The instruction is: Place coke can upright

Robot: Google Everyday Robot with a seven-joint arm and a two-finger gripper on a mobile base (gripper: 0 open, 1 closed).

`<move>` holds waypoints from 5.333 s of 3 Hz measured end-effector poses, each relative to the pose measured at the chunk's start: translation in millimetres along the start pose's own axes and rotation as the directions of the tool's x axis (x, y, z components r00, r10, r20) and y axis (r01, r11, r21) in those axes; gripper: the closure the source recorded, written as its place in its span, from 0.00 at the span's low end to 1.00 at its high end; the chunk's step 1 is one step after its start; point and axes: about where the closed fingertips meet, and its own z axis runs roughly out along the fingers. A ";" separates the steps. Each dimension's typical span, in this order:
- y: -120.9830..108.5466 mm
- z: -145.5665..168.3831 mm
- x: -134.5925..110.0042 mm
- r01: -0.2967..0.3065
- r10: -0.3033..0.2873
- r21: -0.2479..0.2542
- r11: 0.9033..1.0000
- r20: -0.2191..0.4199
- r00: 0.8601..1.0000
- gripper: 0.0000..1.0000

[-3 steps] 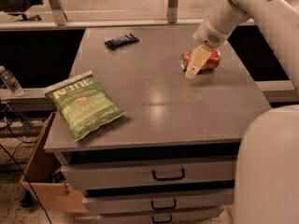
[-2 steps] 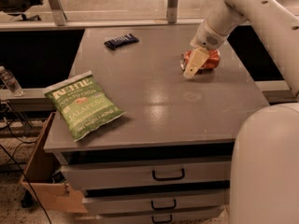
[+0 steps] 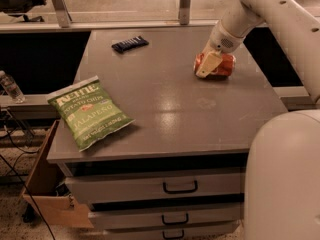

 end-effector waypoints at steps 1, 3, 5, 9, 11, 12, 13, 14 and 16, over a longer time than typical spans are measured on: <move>1.4 -18.6 -7.3 0.008 -0.008 0.011 1.000 0.045 0.999 0.88; 10.0 -78.7 -11.8 -0.045 0.048 -0.018 0.999 0.342 0.938 1.00; 19.5 -123.2 -4.8 -0.098 0.127 -0.081 0.992 0.639 0.759 1.00; 39.6 -124.9 34.5 -0.184 0.240 -0.184 0.965 0.902 0.358 1.00; 49.1 -112.9 47.9 -0.185 0.263 -0.223 0.957 0.936 0.232 1.00; 51.6 -106.4 55.2 -0.172 0.280 -0.246 0.954 0.936 0.213 0.84; 56.3 -100.7 65.6 -0.173 0.299 -0.266 0.948 0.931 0.208 0.60; 60.2 -98.4 75.3 -0.190 0.311 -0.273 0.943 0.926 0.213 0.38; 66.0 -104.9 97.2 -0.237 0.323 -0.265 0.935 0.911 0.257 0.00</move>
Offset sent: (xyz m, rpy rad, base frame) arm -0.0352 -0.0277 0.1016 0.4092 -0.0757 0.0209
